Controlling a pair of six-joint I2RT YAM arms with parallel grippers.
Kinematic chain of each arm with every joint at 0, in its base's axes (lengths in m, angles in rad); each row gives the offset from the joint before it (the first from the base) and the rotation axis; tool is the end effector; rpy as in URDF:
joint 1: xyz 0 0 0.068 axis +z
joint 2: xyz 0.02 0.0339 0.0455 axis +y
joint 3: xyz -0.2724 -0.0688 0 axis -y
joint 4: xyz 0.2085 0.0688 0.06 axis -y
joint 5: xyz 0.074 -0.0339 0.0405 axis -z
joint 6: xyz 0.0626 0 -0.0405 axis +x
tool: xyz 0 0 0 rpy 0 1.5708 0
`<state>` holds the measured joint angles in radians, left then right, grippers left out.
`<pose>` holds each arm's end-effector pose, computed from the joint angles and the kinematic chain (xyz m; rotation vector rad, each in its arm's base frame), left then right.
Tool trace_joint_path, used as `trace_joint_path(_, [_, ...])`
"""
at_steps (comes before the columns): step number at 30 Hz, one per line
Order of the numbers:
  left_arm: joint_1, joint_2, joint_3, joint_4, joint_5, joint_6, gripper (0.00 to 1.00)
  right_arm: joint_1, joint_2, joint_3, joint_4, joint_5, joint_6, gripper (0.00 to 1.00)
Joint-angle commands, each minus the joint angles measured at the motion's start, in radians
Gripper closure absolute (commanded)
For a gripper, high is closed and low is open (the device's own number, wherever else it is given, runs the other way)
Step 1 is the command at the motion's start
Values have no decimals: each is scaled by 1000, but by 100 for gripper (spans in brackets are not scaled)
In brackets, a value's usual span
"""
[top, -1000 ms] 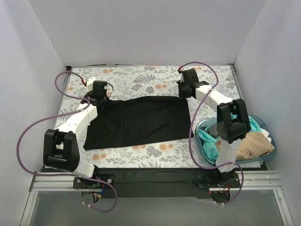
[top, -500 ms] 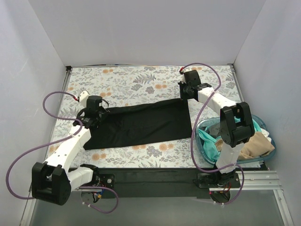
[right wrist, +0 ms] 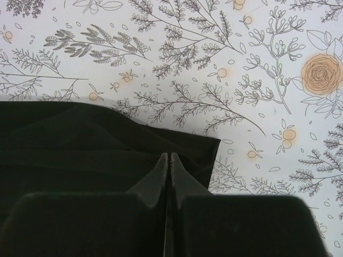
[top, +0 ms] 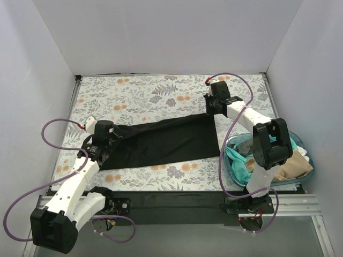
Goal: Fold and stack the t-shirts
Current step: Fold the tshirt
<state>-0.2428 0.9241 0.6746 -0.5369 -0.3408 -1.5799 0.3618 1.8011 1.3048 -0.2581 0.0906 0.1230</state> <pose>0.1668 -0.0198 0.2434 -1.5904 1.7432 -0.5213 0.3700 0.1340 0.2388 -0.2317 2.3139 0.1390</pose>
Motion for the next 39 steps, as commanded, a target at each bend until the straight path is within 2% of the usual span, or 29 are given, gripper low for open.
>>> trace_joint_path(1, [-6,-76,-24,-81,2,-58,100,3,-49,-16,31,-14,-13,99])
trace_joint_path(8, [-6,-58,-81,-135,74,-112,100,2,-66,-50,36,0,-13,99])
trace_joint_path(13, [-6,-63,-95,-241,106,-195,100,3,-69,-71,34,26,-2,98])
trace_joint_path(14, [-6,-76,-104,-248,121,-201,97,2,-71,-88,34,49,0,97])
trace_joint_path(16, [-6,-120,-119,-261,186,-224,82,2,-92,-113,33,54,9,93])
trace_joint_path(17, [-6,-136,-135,-261,210,-229,60,2,-100,-137,33,63,16,90])
trace_joint_path(18, [-7,-165,-139,-271,239,-241,53,2,-108,-150,33,66,23,81])
trace_joint_path(20, [-7,-188,-144,-275,270,-241,42,2,-134,-168,31,90,35,71])
trace_joint_path(21, [-7,-203,-132,-287,275,-242,38,3,-144,-185,31,104,41,59])
trace_joint_path(23, [-7,-206,-109,-294,255,-229,30,3,-172,-193,19,138,55,45])
trace_joint_path(25, [-7,-189,-66,-298,211,-206,25,3,-198,-188,11,140,60,22])
trace_joint_path(26, [-7,-177,-52,-290,201,-198,24,2,-204,-187,2,123,60,16])
trace_joint_path(27, [-7,-165,-41,-272,194,-187,21,2,-212,-187,0,106,58,2])
trace_joint_path(31, [-7,-65,-26,-174,194,-152,10,3,-224,-173,3,-33,34,2])
trace_joint_path(35, [-7,103,-37,-25,236,-115,8,6,-175,-127,36,-308,6,2])
trace_joint_path(39, [-1,241,-15,64,227,-120,7,19,-88,-65,51,-400,1,2])
